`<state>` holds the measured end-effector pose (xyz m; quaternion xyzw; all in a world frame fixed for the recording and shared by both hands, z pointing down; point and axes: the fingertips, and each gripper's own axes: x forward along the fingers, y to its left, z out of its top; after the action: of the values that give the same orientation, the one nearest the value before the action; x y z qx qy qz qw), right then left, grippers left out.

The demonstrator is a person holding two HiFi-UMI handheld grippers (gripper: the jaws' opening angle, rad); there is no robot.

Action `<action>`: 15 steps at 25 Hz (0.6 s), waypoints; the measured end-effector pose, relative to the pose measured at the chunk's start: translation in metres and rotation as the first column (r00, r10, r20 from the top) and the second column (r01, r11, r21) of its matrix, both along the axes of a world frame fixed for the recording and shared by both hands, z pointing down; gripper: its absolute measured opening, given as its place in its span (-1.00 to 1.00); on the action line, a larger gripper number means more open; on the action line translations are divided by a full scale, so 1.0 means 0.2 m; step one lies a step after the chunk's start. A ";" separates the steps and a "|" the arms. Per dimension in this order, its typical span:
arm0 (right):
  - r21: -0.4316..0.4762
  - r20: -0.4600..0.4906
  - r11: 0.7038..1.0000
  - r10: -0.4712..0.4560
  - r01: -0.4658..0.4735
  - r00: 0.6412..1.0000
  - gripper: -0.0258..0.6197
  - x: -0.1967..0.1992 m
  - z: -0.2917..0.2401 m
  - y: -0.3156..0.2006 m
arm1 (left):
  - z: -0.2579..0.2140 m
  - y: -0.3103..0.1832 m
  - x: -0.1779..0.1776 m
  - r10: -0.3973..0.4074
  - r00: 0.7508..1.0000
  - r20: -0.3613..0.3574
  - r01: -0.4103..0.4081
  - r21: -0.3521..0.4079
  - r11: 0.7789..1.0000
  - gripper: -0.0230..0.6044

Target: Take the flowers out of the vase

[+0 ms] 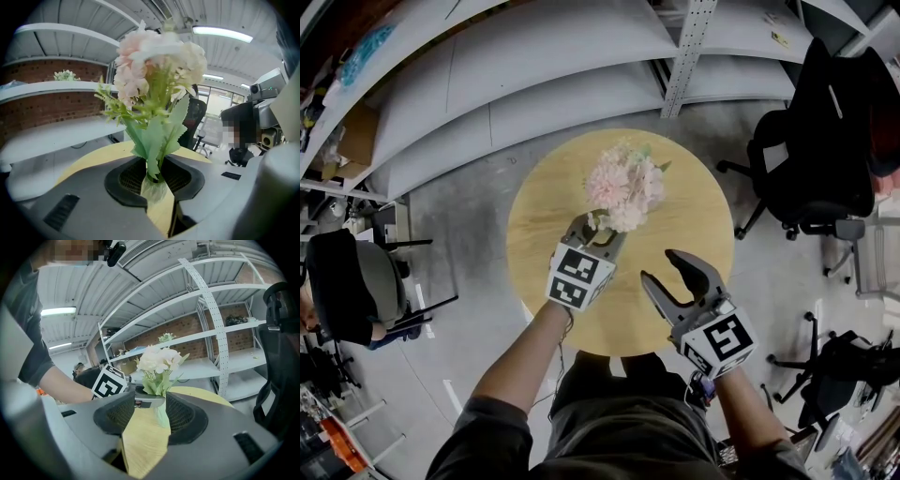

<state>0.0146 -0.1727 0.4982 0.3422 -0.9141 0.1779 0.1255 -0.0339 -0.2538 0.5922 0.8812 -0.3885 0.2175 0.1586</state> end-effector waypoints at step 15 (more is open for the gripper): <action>0.026 0.033 1.000 0.005 -0.006 0.999 -0.37 -0.03 -0.09 -0.01 | -0.22 0.01 -0.07 -0.030 0.999 -0.012 0.031 0.063 0.998 -0.67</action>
<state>0.0088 -0.1751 0.4799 0.3433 -0.9173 0.1721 0.1054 -0.0479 -0.2512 0.5491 0.8809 -0.4078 0.1979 0.1363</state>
